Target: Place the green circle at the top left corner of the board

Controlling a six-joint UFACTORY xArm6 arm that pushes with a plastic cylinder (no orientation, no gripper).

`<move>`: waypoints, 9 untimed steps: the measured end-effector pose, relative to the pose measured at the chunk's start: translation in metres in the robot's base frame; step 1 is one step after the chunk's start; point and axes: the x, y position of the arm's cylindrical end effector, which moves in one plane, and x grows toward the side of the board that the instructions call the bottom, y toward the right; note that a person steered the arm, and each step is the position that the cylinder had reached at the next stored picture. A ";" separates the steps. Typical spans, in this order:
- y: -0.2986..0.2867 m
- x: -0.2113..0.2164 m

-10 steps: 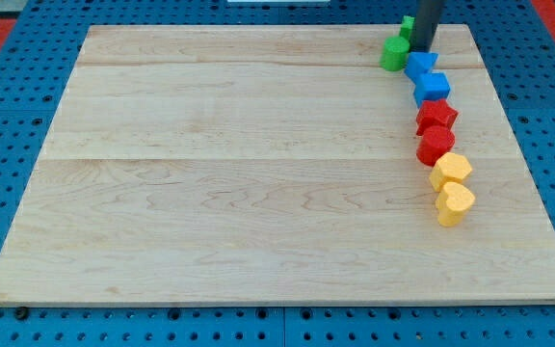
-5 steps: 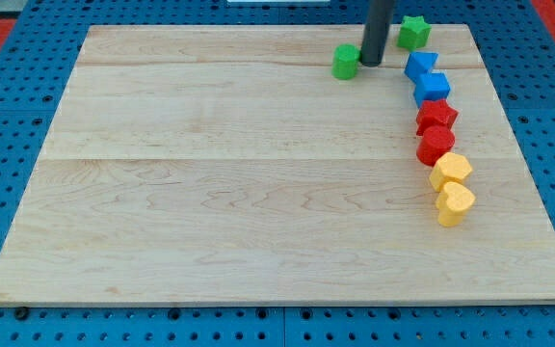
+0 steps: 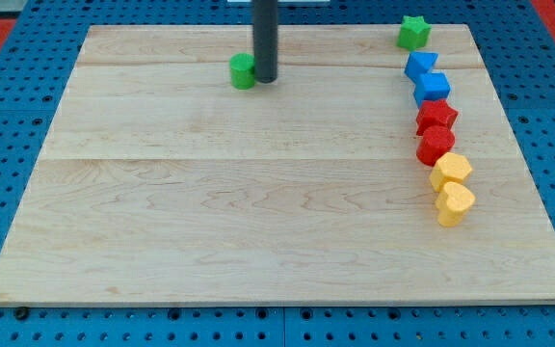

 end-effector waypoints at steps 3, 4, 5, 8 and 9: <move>-0.063 -0.027; -0.074 -0.054; -0.068 -0.059; -0.105 -0.111; -0.127 -0.111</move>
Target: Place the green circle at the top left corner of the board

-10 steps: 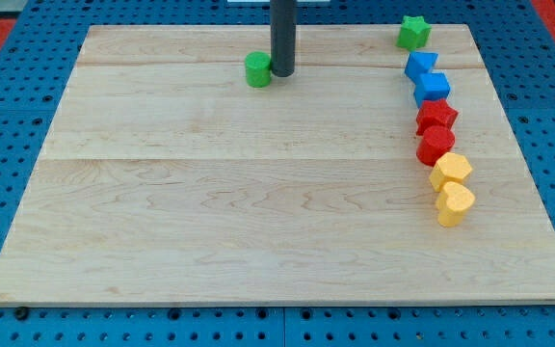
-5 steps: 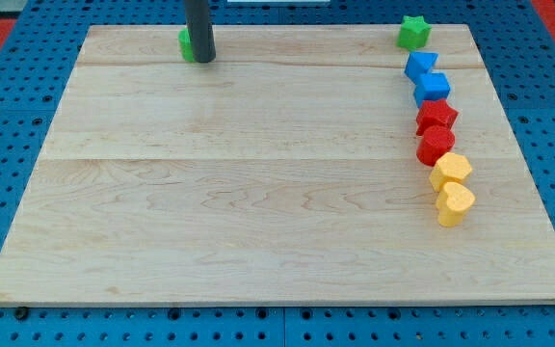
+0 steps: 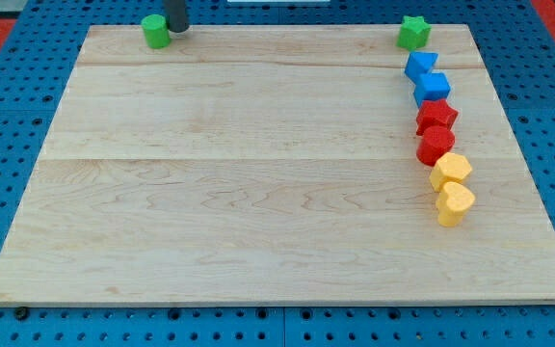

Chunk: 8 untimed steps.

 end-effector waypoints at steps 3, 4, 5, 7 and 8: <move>-0.024 0.021; -0.025 0.037; -0.028 0.051; -0.076 0.044; -0.084 0.052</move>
